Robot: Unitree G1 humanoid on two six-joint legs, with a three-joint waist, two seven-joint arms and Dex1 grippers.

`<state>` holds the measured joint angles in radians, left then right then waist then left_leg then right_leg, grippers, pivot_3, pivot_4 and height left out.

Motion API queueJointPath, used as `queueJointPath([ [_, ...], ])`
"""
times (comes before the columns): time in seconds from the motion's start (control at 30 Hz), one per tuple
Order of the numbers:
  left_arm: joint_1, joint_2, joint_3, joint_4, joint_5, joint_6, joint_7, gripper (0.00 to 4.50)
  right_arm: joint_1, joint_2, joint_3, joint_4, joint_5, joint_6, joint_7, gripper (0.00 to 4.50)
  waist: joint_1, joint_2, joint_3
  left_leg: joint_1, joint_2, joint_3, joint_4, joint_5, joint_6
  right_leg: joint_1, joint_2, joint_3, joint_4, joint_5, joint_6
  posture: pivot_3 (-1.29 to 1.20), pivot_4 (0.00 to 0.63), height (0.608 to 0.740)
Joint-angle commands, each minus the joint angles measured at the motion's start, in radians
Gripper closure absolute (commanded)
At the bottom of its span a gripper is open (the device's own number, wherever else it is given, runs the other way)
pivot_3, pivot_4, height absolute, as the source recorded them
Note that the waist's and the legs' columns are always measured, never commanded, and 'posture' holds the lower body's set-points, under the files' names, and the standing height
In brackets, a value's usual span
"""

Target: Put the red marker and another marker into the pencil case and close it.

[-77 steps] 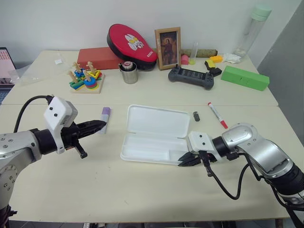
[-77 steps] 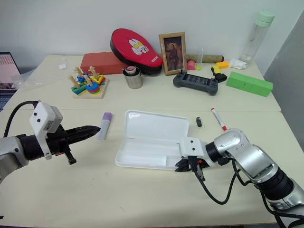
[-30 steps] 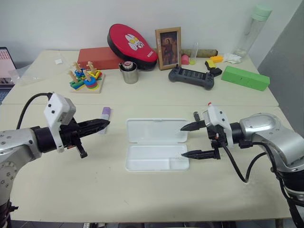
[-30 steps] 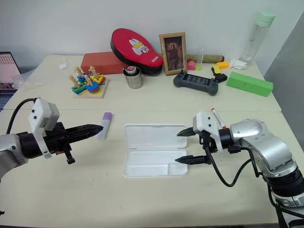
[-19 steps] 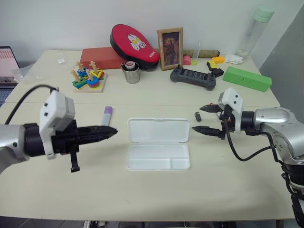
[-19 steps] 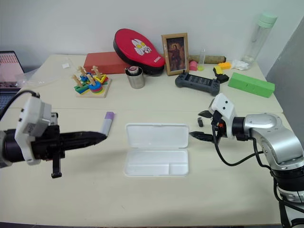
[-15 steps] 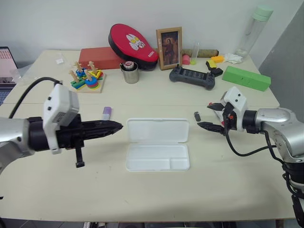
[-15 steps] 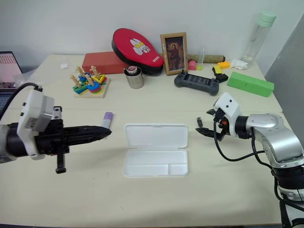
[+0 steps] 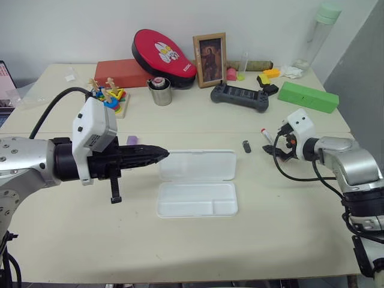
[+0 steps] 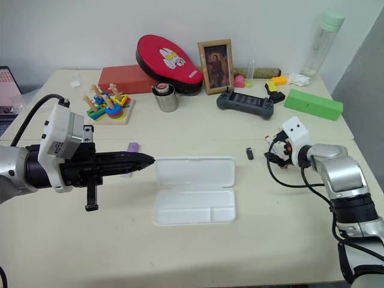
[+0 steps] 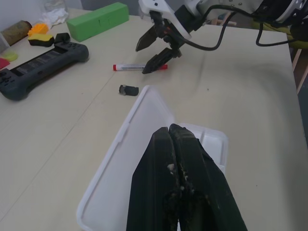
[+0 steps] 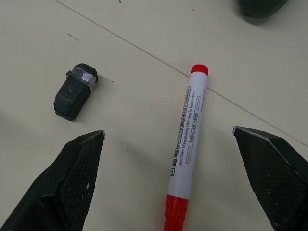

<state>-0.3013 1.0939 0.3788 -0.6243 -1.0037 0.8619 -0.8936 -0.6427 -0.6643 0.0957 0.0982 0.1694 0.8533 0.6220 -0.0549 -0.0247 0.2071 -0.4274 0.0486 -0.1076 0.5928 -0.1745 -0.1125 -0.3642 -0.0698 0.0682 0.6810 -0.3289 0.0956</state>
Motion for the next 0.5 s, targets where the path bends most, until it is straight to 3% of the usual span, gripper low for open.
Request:
queueJointPath([
  [0.03,-0.009,-0.005,0.009,-0.008,0.006,-0.024,0.015,4.50,-0.061,0.037,0.015,0.131,-0.060,-0.075,-0.047,0.01,-0.002,0.000,0.000,0.000,0.000,0.000,0.000,0.000,0.000,0.000,0.000,0.000,0.000,0.000,0.000,0.00,0.150,0.740],
  [0.2,0.005,-0.004,0.022,-0.013,0.004,-0.022,0.022,4.50,-0.085,0.062,0.008,0.218,-0.079,-0.108,-0.052,0.01,-0.003,0.000,0.000,0.000,0.000,0.000,0.000,0.000,0.000,0.000,0.000,0.000,0.000,0.000,0.000,0.00,0.150,0.740],
  [0.3,0.014,-0.006,0.026,-0.019,0.003,-0.022,0.029,4.50,-0.093,0.076,-0.010,0.252,-0.081,-0.111,-0.063,0.50,-0.003,0.000,0.000,0.000,0.000,0.000,0.000,0.000,0.000,0.000,0.000,0.000,0.000,0.000,0.000,0.00,0.150,0.740],
  [0.5,0.020,-0.004,0.031,-0.023,-0.002,-0.023,0.038,4.50,-0.101,0.085,-0.038,0.267,-0.064,-0.070,-0.050,2.09,0.000,0.000,0.000,0.000,0.000,0.000,0.001,0.000,0.000,0.001,0.000,0.000,0.001,0.000,0.000,0.00,0.150,0.740],
])
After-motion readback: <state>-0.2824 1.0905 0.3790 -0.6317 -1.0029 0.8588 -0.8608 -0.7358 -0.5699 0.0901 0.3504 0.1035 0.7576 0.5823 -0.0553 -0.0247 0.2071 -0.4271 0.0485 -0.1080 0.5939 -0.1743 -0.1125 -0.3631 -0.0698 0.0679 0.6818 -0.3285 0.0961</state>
